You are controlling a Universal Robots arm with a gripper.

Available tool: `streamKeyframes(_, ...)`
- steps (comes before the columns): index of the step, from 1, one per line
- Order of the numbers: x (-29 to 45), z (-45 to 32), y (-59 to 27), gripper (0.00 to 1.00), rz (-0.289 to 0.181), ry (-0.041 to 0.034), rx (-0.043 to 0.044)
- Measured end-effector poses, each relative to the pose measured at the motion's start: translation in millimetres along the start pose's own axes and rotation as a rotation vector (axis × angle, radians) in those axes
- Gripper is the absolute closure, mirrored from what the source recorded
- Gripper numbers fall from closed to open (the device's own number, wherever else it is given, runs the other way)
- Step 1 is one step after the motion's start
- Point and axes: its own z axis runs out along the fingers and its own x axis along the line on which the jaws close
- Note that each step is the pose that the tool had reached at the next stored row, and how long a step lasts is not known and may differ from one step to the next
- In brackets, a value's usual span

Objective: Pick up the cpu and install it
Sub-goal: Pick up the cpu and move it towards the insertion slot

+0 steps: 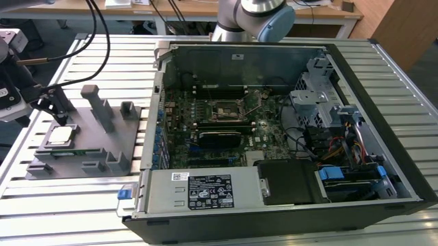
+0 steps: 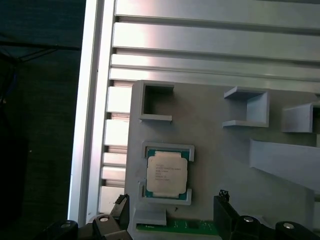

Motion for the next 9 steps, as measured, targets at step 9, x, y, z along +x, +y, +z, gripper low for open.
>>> streamKeyframes(9,0.0,4.1,-0.2,0.24,0.000,0.0003,0.0001)
